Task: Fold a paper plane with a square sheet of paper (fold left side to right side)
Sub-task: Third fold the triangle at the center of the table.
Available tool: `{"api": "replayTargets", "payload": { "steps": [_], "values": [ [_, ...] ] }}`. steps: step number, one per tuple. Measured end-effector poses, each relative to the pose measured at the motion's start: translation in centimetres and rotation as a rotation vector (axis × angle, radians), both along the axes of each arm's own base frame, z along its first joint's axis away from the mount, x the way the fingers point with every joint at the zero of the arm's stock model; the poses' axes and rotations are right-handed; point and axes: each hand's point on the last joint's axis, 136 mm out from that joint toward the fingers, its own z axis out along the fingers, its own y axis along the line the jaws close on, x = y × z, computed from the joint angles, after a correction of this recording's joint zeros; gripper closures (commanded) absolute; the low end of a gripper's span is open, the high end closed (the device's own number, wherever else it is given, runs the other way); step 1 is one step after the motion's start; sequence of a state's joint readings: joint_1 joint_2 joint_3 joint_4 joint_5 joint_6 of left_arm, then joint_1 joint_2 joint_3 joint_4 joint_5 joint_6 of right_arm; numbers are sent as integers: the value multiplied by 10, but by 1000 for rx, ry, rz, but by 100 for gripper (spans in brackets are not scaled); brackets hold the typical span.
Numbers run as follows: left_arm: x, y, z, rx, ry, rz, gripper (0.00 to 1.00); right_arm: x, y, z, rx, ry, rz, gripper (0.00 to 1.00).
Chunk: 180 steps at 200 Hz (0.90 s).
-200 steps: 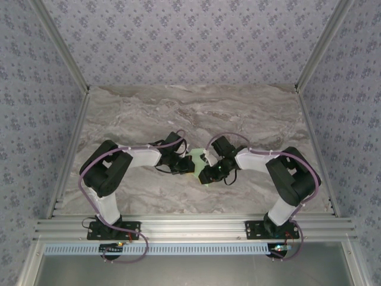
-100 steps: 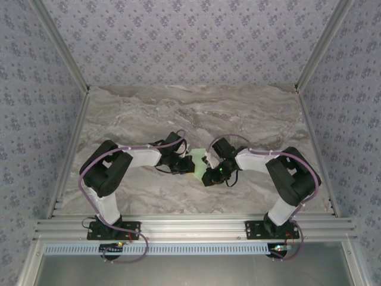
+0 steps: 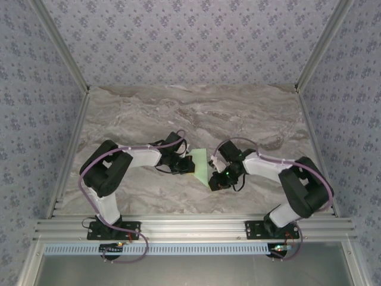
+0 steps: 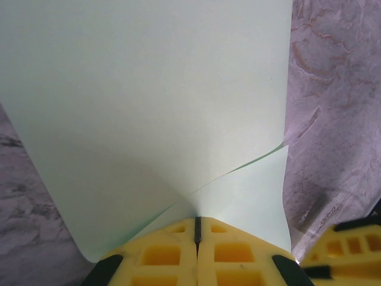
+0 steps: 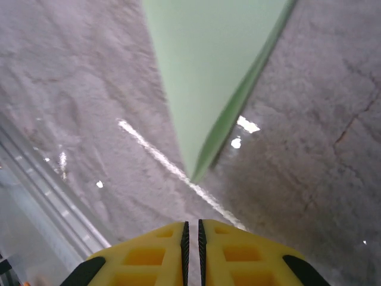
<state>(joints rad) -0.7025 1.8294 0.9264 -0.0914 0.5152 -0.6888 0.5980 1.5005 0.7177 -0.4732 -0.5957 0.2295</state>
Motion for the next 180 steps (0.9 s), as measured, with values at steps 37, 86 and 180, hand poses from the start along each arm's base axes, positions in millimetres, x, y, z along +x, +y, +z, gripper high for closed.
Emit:
{"api": "replayTargets", "payload": {
  "steps": [37, 86, 180],
  "values": [
    [0, 0, 0, 0, -2, -3, 95, 13, 23, 29, 143, -38, -19, 91],
    [0, 0, 0, 0, -5, -6, 95, 32, 37, 0, 108, 40, -69, 100],
    [0, 0, 3, 19, -34, -12, 89, 26, 19, -22, 52, 109, -140, 100]
  ]
}}
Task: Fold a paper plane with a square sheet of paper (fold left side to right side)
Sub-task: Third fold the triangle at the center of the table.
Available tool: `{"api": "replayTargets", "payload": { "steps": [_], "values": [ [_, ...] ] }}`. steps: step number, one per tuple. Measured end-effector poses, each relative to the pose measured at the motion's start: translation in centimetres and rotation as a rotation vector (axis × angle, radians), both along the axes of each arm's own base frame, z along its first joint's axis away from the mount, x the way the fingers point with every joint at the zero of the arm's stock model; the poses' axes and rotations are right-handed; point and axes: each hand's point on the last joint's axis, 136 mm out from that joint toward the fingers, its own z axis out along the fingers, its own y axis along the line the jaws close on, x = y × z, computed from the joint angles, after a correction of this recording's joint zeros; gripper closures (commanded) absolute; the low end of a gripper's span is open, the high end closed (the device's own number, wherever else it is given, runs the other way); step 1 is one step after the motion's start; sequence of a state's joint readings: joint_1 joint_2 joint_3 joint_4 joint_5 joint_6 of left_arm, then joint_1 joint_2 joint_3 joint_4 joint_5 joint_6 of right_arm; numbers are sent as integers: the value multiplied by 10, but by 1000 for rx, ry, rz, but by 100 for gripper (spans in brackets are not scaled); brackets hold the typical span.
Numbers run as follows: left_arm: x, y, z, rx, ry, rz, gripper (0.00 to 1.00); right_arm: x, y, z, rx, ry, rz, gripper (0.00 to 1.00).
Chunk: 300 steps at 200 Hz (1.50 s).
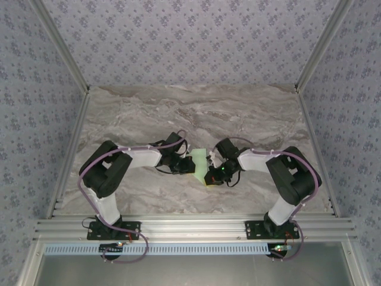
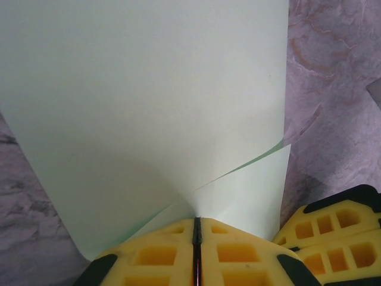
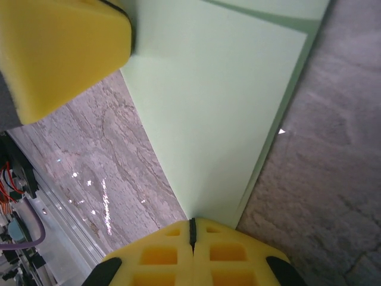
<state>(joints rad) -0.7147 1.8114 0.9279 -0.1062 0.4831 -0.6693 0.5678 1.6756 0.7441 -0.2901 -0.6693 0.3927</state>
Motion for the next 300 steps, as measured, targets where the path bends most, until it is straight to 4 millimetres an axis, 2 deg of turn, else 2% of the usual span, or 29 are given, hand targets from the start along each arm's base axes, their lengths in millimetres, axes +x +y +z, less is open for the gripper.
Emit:
{"api": "replayTargets", "payload": {
  "steps": [30, 55, 73, 91, 158, 300],
  "values": [
    [-4, -2, 15, 3, -48, -19, 91, 0, 0, -1, -2, 4, -1, 100],
    [-20, -17, 30, -25, -80, -74, 93, 0, 0, -1, -8, 11, -4, 100],
    [-32, -26, 32, -31, -83, -109, 94, 0, 0, -1, -11, 15, -6, 100],
    [-38, -27, 30, -27, -76, -120, 94, 1, 0, -1, -12, 17, -8, 100],
    [-39, -29, 3, 3, -32, -108, 94, 1, 0, -1, -17, 26, -10, 100],
    [-32, -25, -2, 41, -79, -136, 96, 0, -2, -2, -66, 35, 3, 100]
  ]
}}
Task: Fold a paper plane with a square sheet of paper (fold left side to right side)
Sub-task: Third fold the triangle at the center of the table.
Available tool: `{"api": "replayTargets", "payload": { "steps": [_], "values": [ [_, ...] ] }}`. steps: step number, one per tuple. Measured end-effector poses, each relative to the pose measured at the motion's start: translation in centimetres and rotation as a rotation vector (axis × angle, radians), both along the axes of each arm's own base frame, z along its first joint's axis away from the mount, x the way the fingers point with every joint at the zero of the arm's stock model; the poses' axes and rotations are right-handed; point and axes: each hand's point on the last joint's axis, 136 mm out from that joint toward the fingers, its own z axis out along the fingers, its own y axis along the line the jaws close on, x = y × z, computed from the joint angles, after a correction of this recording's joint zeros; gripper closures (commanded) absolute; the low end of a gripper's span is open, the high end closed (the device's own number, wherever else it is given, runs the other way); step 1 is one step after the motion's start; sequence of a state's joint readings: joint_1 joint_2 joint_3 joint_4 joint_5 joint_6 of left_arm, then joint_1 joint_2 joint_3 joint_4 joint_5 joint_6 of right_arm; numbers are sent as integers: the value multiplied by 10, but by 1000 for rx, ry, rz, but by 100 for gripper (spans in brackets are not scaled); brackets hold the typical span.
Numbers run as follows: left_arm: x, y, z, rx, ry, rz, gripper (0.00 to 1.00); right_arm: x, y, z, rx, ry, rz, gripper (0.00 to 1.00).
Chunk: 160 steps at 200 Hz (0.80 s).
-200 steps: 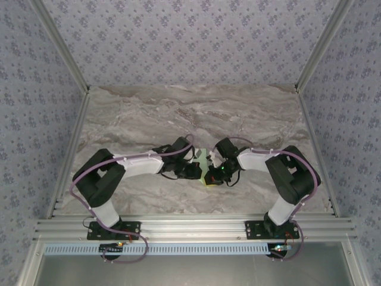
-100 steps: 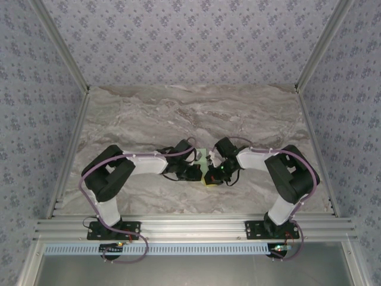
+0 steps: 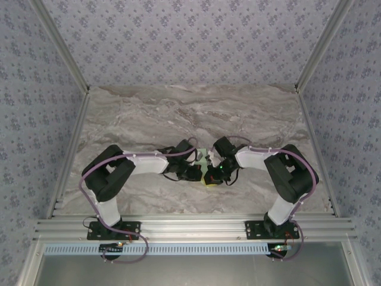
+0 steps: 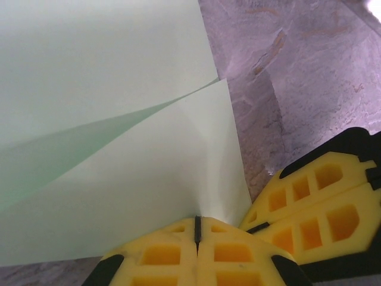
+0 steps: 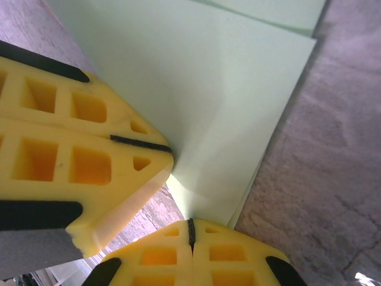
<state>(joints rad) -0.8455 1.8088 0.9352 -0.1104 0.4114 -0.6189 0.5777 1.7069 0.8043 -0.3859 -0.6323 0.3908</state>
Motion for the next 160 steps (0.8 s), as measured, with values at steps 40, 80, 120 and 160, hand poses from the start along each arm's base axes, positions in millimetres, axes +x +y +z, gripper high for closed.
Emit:
{"api": "replayTargets", "payload": {
  "steps": [40, 80, 120, 160],
  "values": [
    [14, 12, 0, 8, -15, 11, 96, 2, 0, 0, -2, -14, 3, 100],
    [32, 28, -1, 9, -23, 35, 95, 6, 1, 0, -1, -32, 1, 100],
    [50, 46, 0, 20, -30, 66, 95, 7, 1, 0, -3, -38, 0, 100],
    [62, 58, -1, 27, -36, 90, 95, 8, 1, 1, 0, -51, 7, 100]
  ]
}}
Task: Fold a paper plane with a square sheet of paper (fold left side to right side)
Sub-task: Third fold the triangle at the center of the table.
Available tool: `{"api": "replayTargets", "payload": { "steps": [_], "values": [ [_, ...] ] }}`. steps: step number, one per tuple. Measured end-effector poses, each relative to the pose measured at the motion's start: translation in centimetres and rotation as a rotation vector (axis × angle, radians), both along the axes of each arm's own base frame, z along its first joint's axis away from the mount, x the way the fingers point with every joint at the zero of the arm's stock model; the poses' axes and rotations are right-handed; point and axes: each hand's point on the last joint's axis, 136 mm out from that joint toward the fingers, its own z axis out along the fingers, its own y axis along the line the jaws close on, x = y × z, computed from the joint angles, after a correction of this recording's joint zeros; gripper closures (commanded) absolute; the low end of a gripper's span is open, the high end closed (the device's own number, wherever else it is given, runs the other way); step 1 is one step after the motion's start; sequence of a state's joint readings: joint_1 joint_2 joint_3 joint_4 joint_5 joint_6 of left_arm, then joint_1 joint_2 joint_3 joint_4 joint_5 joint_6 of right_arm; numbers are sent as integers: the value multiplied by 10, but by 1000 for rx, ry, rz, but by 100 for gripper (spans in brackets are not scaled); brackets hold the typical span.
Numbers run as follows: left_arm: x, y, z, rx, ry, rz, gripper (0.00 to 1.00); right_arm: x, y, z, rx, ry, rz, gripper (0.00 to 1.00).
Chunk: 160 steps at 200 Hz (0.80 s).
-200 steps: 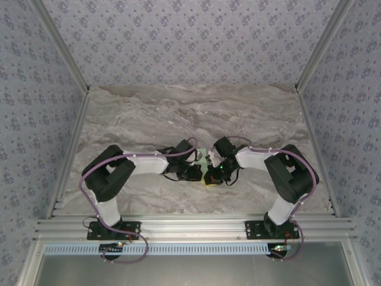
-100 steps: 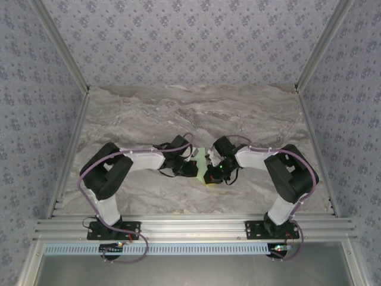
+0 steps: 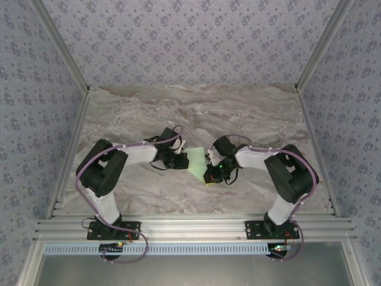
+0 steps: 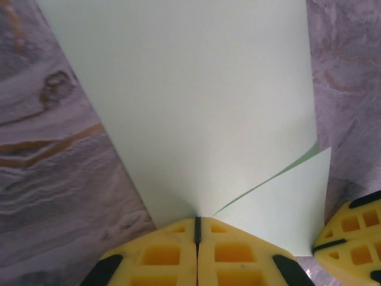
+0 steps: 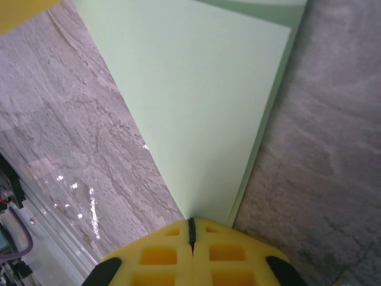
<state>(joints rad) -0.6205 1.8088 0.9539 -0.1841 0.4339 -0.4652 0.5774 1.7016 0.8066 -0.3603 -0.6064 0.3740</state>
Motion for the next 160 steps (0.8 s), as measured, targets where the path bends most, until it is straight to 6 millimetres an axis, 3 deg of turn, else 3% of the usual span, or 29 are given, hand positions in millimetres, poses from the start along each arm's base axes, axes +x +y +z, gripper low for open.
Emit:
{"api": "replayTargets", "payload": {
  "steps": [31, 72, 105, 124, 160],
  "values": [
    [10, 10, 1, 3, -10, 27, 92, 1, -1, 0, 4, -23, 3, 100],
    [28, 44, 6, 49, -52, 132, 74, 0, -2, 1, 18, -45, 4, 100],
    [22, 53, 18, -1, -56, 207, 53, -2, -11, 5, -5, -97, -2, 77],
    [11, 46, 21, -63, -35, 230, 49, 2, -19, 13, -30, -169, -7, 67],
    [0, 31, 21, -148, 33, 287, 46, 21, -27, 51, -46, -394, -12, 53]
  ]
}}
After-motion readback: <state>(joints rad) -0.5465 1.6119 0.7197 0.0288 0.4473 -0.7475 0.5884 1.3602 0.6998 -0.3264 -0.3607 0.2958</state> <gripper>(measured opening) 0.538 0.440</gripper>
